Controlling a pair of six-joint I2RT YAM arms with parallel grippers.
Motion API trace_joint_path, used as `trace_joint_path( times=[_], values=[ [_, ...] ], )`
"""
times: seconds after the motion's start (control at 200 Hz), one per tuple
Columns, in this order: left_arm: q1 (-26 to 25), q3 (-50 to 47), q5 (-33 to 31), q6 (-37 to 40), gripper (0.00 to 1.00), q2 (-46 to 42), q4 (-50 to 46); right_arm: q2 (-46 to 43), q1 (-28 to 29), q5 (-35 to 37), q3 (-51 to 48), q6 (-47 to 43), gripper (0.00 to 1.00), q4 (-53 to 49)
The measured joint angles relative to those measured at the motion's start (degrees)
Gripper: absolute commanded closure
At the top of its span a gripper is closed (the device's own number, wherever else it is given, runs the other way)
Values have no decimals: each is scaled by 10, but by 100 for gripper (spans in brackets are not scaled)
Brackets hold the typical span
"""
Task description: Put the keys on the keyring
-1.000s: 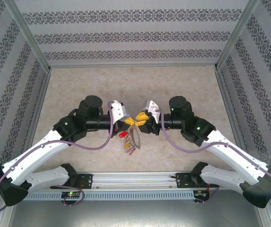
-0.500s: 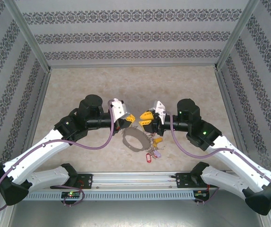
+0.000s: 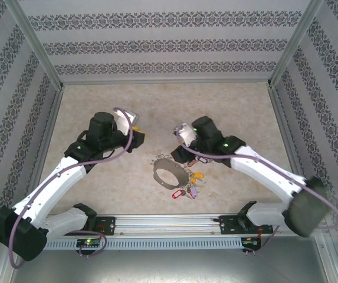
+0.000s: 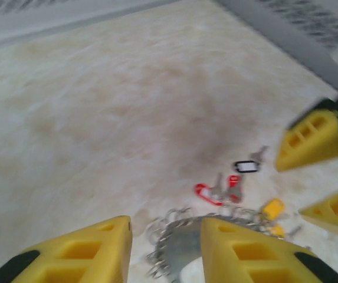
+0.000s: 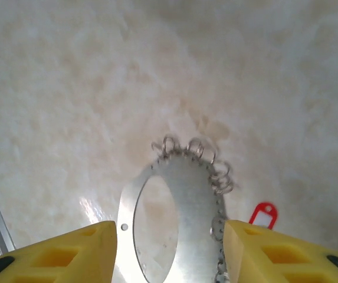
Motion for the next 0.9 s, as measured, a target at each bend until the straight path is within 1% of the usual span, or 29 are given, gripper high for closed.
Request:
trace_joint_path(
  times=[0.09, 0.235, 0.31, 0.405, 0.47, 0.49, 0.52, 0.55, 0.6, 0.669, 0.784, 0.899],
  values=[
    [42, -28, 0, -42, 58, 0, 0, 85, 25, 2, 59, 2, 55, -22],
    [59, -46, 14, -76, 55, 1, -1, 208, 45, -14, 145, 4, 58, -42],
    [62, -45, 31, -84, 54, 9, 0, 247, 47, -24, 158, 7, 58, -45],
    [64, -49, 54, -93, 51, 37, 1, 267, 47, -36, 156, 10, 58, -55],
    [64, -61, 71, -97, 48, 63, 1, 267, 47, -39, 152, 12, 57, -57],
    [64, -64, 76, -100, 45, 70, 1, 265, 47, -40, 149, 12, 57, -56],
    [64, -69, 82, -104, 44, 82, 1, 261, 45, -40, 141, 16, 56, -53],
    [63, -74, 87, -105, 41, 94, 0, 254, 43, -43, 128, 22, 54, -45],
    [62, -79, 91, -106, 39, 109, -1, 238, 36, -50, 97, 32, 50, -35],
    [54, -79, 91, -101, 36, 123, -9, 202, 10, -62, 42, 53, 41, -21],
    [15, -61, 78, -72, 34, 145, -42, 127, -38, -73, -34, 76, 30, -7],
    [-27, -30, 56, -25, 35, 163, -71, 56, -65, -89, -70, 94, 23, 13]
  ],
)
